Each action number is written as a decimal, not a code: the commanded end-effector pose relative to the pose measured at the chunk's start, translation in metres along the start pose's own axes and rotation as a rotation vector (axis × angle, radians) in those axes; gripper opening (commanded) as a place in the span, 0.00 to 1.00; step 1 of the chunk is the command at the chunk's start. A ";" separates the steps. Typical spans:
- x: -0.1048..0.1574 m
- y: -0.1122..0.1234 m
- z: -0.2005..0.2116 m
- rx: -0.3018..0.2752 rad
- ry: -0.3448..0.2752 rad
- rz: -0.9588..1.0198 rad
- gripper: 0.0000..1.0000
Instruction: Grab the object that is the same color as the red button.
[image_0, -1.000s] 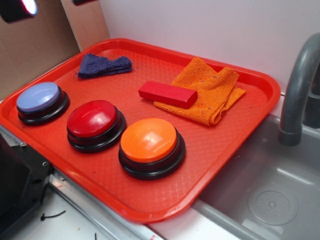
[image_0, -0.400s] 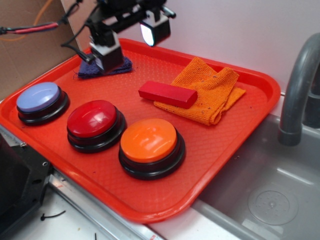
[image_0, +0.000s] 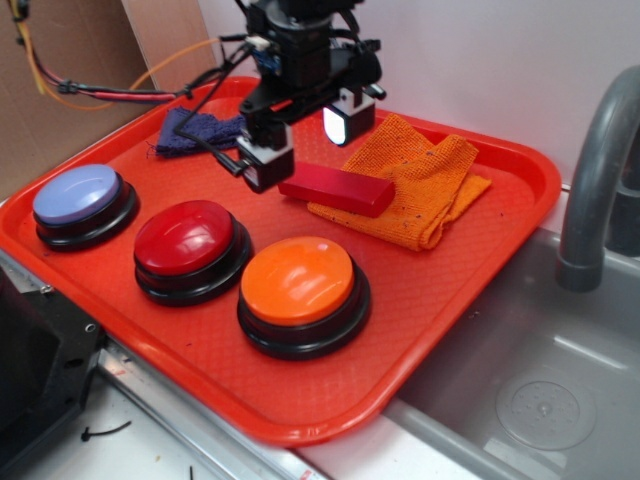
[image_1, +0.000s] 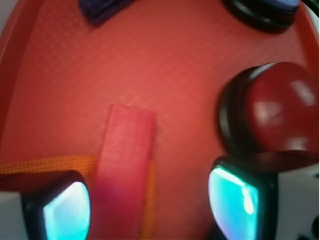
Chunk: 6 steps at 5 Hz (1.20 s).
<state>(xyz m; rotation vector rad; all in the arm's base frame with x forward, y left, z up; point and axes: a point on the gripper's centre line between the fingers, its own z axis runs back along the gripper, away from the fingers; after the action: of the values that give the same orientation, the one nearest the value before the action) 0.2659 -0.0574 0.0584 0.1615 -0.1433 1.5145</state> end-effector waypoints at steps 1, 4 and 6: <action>0.011 -0.019 -0.006 -0.029 -0.005 0.007 1.00; 0.005 -0.013 -0.023 -0.038 -0.035 0.004 0.05; 0.005 -0.015 -0.027 -0.041 -0.034 0.002 0.00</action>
<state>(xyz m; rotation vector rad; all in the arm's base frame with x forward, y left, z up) 0.2786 -0.0619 0.0248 0.1782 -0.1774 1.4920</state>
